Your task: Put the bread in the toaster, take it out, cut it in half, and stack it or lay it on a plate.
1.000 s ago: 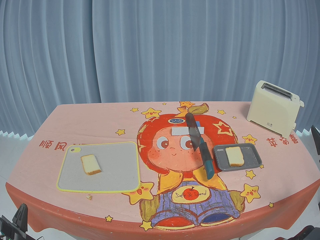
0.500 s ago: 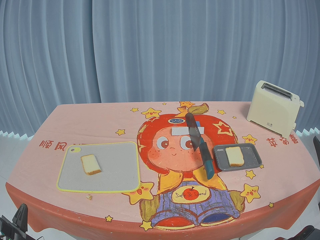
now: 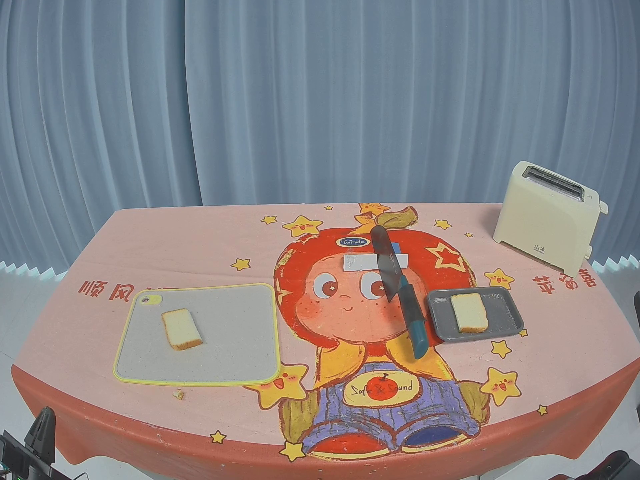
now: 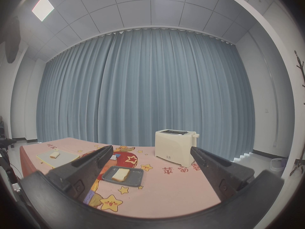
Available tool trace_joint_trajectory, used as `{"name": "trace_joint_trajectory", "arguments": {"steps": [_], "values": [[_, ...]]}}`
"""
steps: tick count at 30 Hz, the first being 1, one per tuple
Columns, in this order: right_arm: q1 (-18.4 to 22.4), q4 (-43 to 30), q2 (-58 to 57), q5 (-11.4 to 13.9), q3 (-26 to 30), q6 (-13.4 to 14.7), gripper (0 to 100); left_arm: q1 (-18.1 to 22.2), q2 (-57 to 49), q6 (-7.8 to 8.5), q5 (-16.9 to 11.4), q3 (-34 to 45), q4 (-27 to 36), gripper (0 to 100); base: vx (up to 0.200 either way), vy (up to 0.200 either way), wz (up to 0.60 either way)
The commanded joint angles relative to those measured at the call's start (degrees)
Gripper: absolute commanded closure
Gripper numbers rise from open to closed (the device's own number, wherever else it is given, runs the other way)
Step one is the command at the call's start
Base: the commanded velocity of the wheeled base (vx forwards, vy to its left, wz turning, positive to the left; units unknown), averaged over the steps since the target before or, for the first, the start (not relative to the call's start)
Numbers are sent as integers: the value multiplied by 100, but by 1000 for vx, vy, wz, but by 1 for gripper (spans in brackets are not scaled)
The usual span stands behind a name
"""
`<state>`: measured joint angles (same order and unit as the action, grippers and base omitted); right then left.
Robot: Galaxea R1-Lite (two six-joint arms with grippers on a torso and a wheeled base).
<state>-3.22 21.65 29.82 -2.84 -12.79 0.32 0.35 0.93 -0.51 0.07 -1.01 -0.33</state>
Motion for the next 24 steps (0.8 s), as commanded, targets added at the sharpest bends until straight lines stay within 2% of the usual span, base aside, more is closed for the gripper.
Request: {"name": "trace_joint_trajectory", "arguments": {"steps": [1,18,24], "values": [[-12,-126,-284,3,101,-23,0,9,-93,-2,1,101,-2,100,0,0,0],[-3,-1286,-1365,91,277,-40,0,0,-93,-2,1,101,-2,100,0,0,0],[14,-1532,-1830,91,584,-32,0,0,-93,-2,1,101,-2,100,0,0,0]]}}
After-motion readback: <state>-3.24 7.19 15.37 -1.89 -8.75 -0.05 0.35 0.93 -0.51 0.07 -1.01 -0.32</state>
